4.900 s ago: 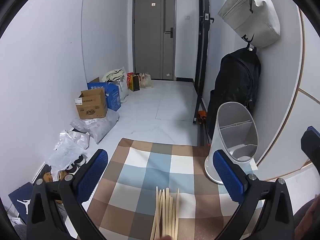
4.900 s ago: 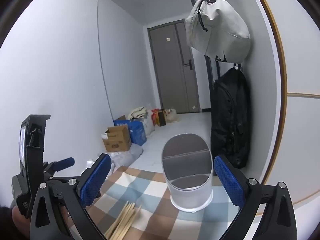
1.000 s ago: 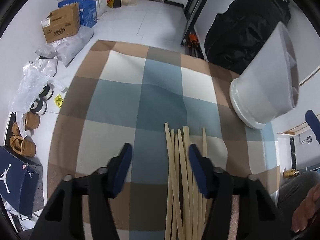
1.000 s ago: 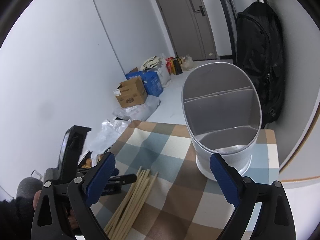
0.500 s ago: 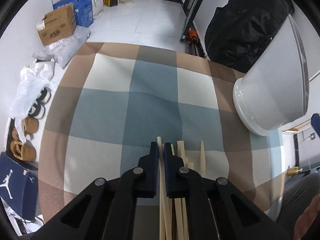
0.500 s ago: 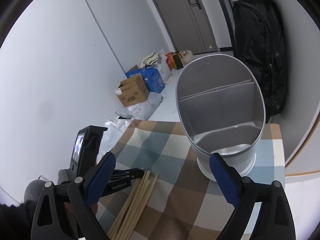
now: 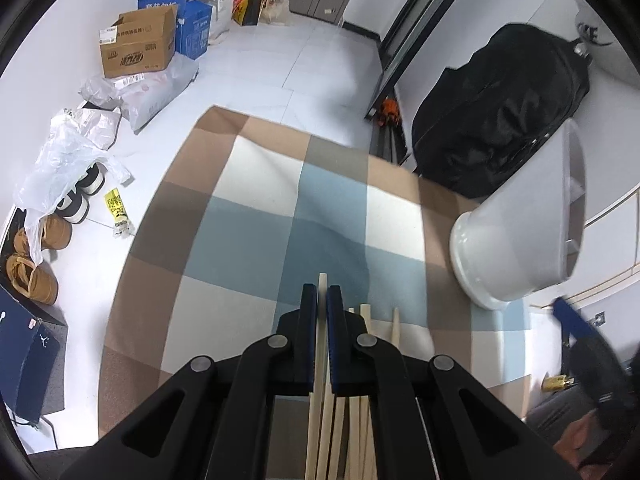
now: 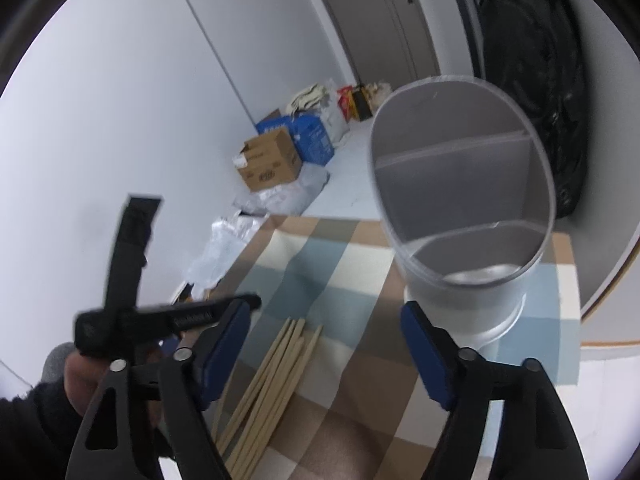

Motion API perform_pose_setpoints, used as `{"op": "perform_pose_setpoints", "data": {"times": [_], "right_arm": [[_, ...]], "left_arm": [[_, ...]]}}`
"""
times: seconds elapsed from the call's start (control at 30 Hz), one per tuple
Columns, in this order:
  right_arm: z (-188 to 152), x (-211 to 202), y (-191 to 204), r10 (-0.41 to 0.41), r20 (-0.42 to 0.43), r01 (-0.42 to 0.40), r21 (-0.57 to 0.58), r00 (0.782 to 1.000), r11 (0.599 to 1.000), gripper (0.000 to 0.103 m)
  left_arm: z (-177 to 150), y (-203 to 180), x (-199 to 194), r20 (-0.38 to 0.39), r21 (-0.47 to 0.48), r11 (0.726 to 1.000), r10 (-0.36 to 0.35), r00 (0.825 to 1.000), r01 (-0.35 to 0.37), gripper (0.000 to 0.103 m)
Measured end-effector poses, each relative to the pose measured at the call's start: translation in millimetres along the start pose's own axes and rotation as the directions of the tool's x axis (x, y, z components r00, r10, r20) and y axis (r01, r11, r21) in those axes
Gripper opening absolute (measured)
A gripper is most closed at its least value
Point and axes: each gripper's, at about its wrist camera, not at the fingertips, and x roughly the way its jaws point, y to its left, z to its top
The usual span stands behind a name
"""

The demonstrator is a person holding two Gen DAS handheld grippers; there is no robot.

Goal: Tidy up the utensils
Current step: 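Lower the left gripper and close it on one wooden chopstick while the right gripper grasps another, then lift the held chopsticks with both grippers and carry them over the grey utensil holder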

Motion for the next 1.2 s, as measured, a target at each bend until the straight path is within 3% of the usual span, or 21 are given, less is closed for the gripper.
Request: {"op": "perform_pose_setpoints", "data": {"times": [0.27,0.47,0.87,0.93,0.97,1.2], "right_arm": [[-10.3,38.7,14.1,0.026,-0.152,-0.026,0.001,0.988,1.000,0.060],[-14.7,77.0,14.5,-0.043,-0.254,0.053,0.036,0.966,0.998,0.042],[-8.1,119.4,26.8,-0.218,-0.336,0.215,-0.047,0.916,0.976,0.035],[-7.2,122.9,27.6,-0.244,-0.342,0.233,-0.074,0.908,0.970,0.028],[-6.6,124.3,27.8,-0.264,-0.336,0.249,-0.089,0.904,0.965,0.020],[-8.5,118.2,21.1,-0.245,-0.323,0.235,-0.071,0.914,0.969,0.006]], "left_arm": [[5.5,7.0,-15.8,0.051,-0.005,0.999,-0.043,0.998,0.043,0.001],[8.7,16.8,-29.1,0.092,-0.023,0.997,-0.070,0.993,0.073,0.001],[8.7,28.7,-41.8,0.129,-0.035,0.992,-0.113,0.985,0.118,0.001],[9.3,30.2,-43.1,0.131,-0.039,0.992,-0.118,0.984,0.124,0.001],[9.6,31.3,-44.1,0.134,-0.042,0.991,-0.120,0.984,0.126,0.001],[10.5,32.2,-45.8,0.137,-0.047,0.990,-0.124,0.983,0.131,0.001]]}}
